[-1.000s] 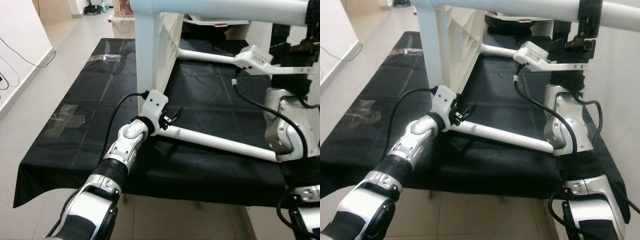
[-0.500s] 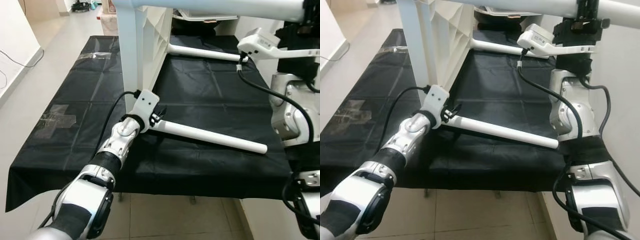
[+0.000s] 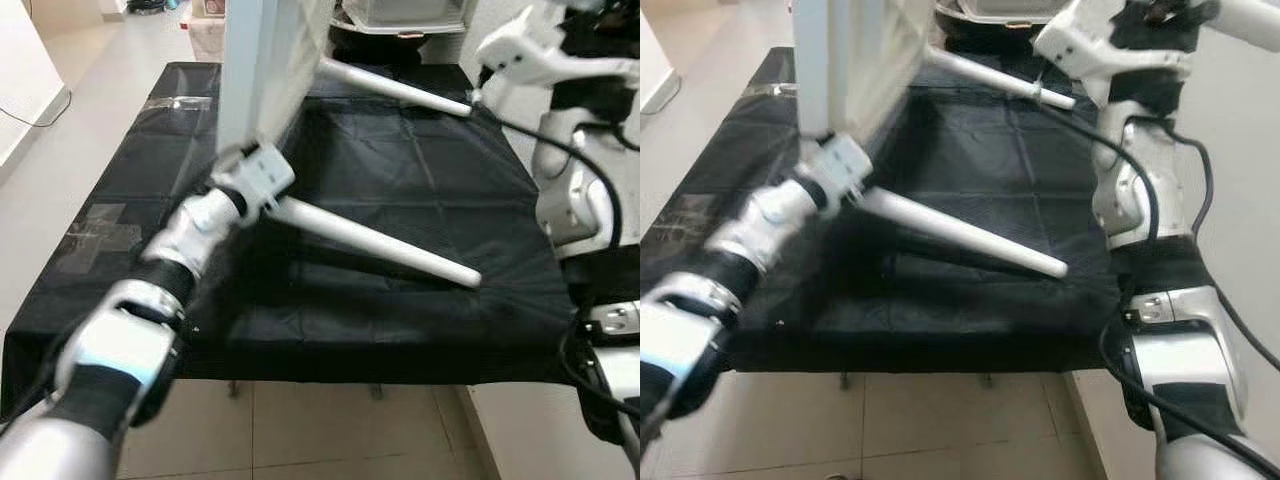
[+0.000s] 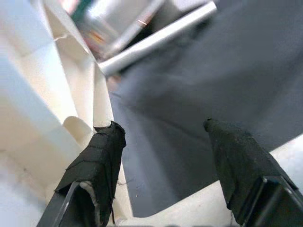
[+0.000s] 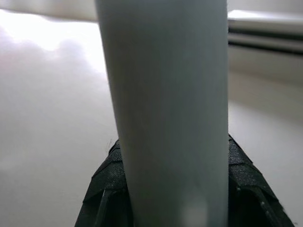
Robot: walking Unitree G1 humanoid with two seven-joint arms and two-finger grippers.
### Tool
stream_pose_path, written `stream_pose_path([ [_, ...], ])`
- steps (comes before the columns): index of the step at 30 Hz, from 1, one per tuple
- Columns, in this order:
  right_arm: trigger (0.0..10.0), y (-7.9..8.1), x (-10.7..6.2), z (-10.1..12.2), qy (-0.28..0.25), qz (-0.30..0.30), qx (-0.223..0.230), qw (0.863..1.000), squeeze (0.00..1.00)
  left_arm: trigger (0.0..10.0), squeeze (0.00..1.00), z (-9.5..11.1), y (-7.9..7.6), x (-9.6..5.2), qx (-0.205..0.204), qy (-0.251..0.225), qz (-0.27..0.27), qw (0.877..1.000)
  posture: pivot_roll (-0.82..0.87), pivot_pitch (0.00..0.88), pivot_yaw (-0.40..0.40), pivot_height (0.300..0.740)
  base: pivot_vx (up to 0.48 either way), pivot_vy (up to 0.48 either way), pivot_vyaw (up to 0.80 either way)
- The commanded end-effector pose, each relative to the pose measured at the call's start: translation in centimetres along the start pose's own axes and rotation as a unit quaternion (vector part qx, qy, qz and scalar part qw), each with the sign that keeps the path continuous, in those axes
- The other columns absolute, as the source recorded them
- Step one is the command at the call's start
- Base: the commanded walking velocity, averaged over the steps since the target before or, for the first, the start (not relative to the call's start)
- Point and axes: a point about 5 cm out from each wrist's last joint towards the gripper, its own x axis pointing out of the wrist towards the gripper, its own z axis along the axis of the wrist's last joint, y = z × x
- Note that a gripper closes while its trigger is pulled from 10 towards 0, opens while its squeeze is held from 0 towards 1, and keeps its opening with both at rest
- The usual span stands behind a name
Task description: Building children table
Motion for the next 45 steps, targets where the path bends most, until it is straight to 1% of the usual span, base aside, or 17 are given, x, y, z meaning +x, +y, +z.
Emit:
stream_pose_path([
  [1, 0.0, -1.1, 0.2, -3.5, 0.076, -0.025, 0.009, 0.997, 0.00, 10.0, 0.00, -3.7, 4.0, -2.5, -0.016, 0.082, 0.092, 0.992, 0.14, 0.069, -0.006, 0.740, 0.000, 0.000, 0.00],
  [2, 0.0, -0.4, -0.9, -6.6, 0.187, -0.007, 0.061, 0.980, 0.00, 10.0, 0.00, -1.0, 7.8, -2.2, 0.067, 0.053, 0.119, 0.989, 0.16, 0.051, -0.010, 0.740, 0.000, 0.000, 0.00],
  [4, 0.0, 0.2, -1.9, -8.1, 0.247, 0.004, 0.095, 0.964, 0.00, 10.0, 0.00, 0.4, 9.2, -2.0, 0.097, 0.038, 0.129, 0.986, 0.17, 0.042, -0.007, 0.740, 0.000, 0.000, 0.00],
  [9, 0.0, 1.5, -3.8, -9.8, 0.336, 0.027, 0.148, 0.930, 0.00, 10.0, 0.00, 2.7, 10.6, -1.5, 0.133, 0.013, 0.136, 0.982, 0.18, 0.035, -0.007, 0.740, 0.000, 0.000, 0.00],
  [10, 0.0, 2.3, -5.1, -10.5, 0.386, 0.041, 0.178, 0.904, 0.00, 10.0, 0.00, 4.0, 11.3, -1.2, 0.148, -0.002, 0.141, 0.979, 0.18, 0.030, -0.008, 0.740, 0.000, 0.000, 0.00],
  [11, 0.0, 2.3, -5.1, -10.5, 0.386, 0.041, 0.178, 0.904, 0.00, 10.0, 0.00, 4.0, 11.3, -1.2, 0.148, -0.002, 0.141, 0.979, 0.18, 0.030, -0.008, 0.740, 0.000, 0.000, 0.00],
  [13, 0.0, 4.2, -8.0, -11.2, 0.467, 0.076, 0.228, 0.851, 0.00, 10.0, 0.00, 7.7, 12.9, -0.6, 0.177, -0.041, 0.165, 0.969, 0.19, 0.020, -0.002, 0.740, 0.000, 0.000, 0.00],
  [14, 0.0, 4.2, -8.0, -11.2, 0.467, 0.076, 0.228, 0.851, 0.00, 10.0, 0.00, 7.7, 12.9, -0.6, 0.177, -0.041, 0.165, 0.969, 0.19, 0.020, -0.002, 0.740, 0.000, 0.000, 0.00],
  [21, 0.0, 7.6, -13.3, -9.2, 0.549, 0.150, 0.297, 0.767, 0.00, 10.0, 0.00, 11.9, 12.7, 0.6, 0.179, -0.100, 0.163, 0.965, 0.19, 0.005, 0.003, 0.740, 0.000, 0.000, 0.00],
  [24, 0.0, 9.2, -16.4, -7.8, 0.589, 0.187, 0.330, 0.714, 0.00, 10.0, 0.00, 11.7, 8.7, 1.9, 0.195, -0.132, 0.102, 0.967, 0.19, 0.001, 0.004, 0.740, 0.000, 0.000, 0.00],
  [28, 0.0, 10.0, -17.5, -6.6, 0.595, 0.219, 0.348, 0.691, 0.00, 10.0, 0.00, 10.9, 5.1, 2.5, 0.185, -0.155, 0.043, 0.969, 0.18, 0.005, 0.009, 0.740, 0.000, 0.000, 0.00],
  [29, 4.9, 10.3, -17.9, -6.1, 0.597, 0.233, 0.351, 0.682, 0.00, 10.0, 0.00, 10.5, 2.8, 2.7, 0.165, -0.173, 0.008, 0.971, 0.18, 0.008, 0.009, 0.740, 0.000, 0.000, 0.00],
  [30, 4.9, 10.3, -17.9, -6.1, 0.597, 0.233, 0.351, 0.682, 0.00, 10.0, 0.00, 10.5, 2.8, 2.7, 0.165, -0.173, 0.008, 0.971, 0.18, 0.008, 0.009, 0.740, 0.000, 0.000, 0.00],
  [31, 10.0, 10.5, -18.3, -5.7, 0.599, 0.248, 0.355, 0.674, 0.00, 10.0, 0.00, 10.1, 0.9, 2.7, 0.150, -0.187, -0.017, 0.971, 0.18, 0.008, 0.008, 0.740, 0.000, 0.000, 0.00],
  [39, 10.0, 10.9, -19.5, -3.4, 0.584, 0.296, 0.401, 0.641, 0.00, 10.0, 0.00, 6.3, -7.3, 1.2, 0.035, -0.191, -0.107, 0.975, 0.18, 0.011, 0.010, 0.740, 0.000, 0.000, 0.00],
  [40, 10.0, 10.8, -19.8, -2.5, 0.566, 0.311, 0.421, 0.637, 1.00, 10.0, 0.00, 4.3, -11.2, -0.9, -0.003, -0.188, -0.146, 0.971, 0.17, 0.016, 0.005, 0.740, 0.000, 0.000, 0.00],
  [45, 10.0, 10.6, -19.9, -1.9, 0.540, 0.335, 0.425, 0.645, 1.00, 10.0, 0.00, 3.0, -15.1, -4.3, -0.049, -0.184, -0.184, 0.964, 0.18, 0.018, -0.005, 0.740, 0.000, 0.000, 0.00],
])
